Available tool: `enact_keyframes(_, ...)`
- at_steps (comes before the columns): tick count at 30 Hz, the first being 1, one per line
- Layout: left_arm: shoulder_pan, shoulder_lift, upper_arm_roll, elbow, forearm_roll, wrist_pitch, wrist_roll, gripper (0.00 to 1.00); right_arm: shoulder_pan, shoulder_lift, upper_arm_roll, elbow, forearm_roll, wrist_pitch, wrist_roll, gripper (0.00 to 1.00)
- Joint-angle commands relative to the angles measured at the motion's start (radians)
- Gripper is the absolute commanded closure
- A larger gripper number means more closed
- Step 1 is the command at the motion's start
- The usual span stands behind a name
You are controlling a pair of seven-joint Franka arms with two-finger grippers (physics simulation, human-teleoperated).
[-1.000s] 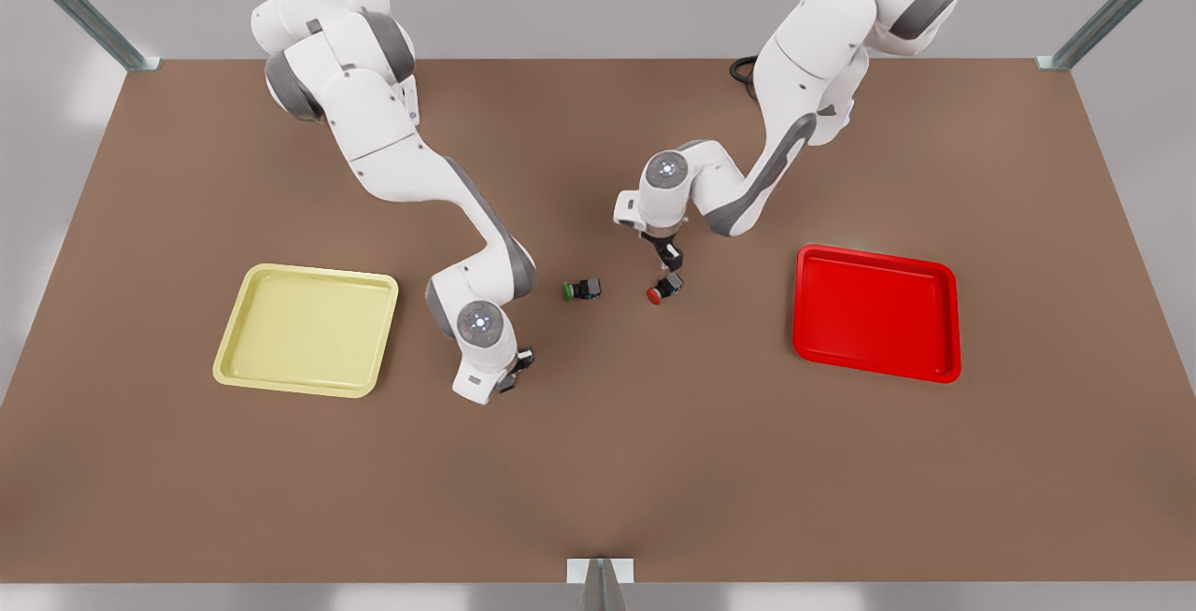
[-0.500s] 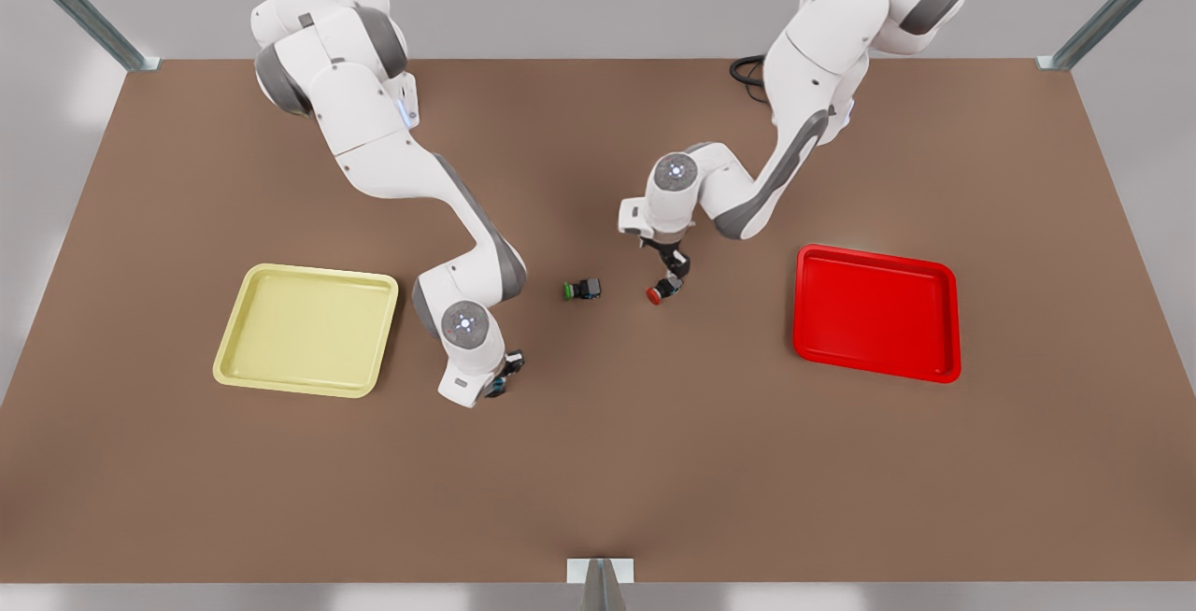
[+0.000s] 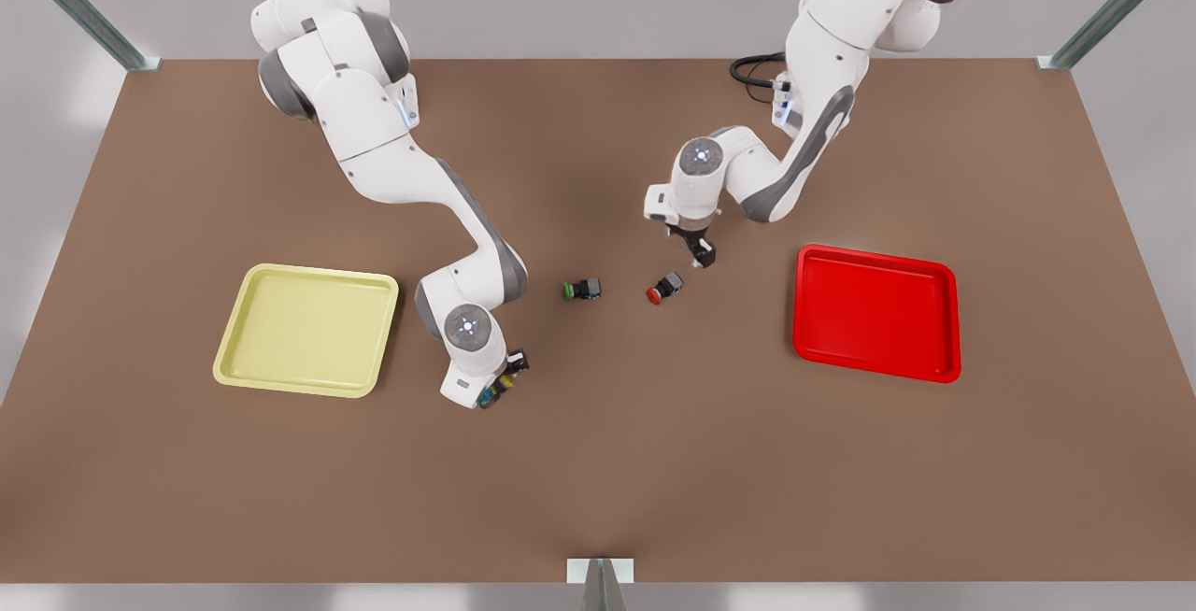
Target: Place the switches on the corresponding trays according to their colors
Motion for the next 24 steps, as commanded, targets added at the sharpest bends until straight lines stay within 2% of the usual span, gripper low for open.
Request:
enact_keyframes(1,-0.004,-0.001,0.0,-0.009,0.002,-0.001,0.001,0.01,0.0,0.002,0.0,0.001,0.0,0.0,0.0,0.0)
enact_keyframes(10,-0.001,-0.029,-0.02,-0.055,0.004,-0.004,0.088,0.01,0.0,-0.047,0.002,0.009,-0.002,-0.018,-0.031,0.0)
enact_keyframes(14,0.006,-0.107,-0.02,-0.135,0.004,-0.006,0.116,0.01,-0.038,0.0,-0.017,0.074,-0.035,0.002,-0.521,0.0)
enact_keyframes(17,0.064,-0.151,-0.023,-0.181,0.004,-0.009,0.131,0.0,-0.037,0.038,-0.031,0.124,-0.034,0.034,-0.626,0.0)
enact_keyframes(21,0.087,-0.147,-0.043,-0.181,0.002,-0.003,0.119,0.0,-0.037,0.019,-0.014,0.094,-0.052,0.041,-0.63,0.0)
enact_keyframes(24,0.082,-0.139,-0.063,-0.175,0.001,0.002,0.113,0.0,-0.046,0.008,-0.008,0.076,-0.051,0.046,-0.787,0.0)
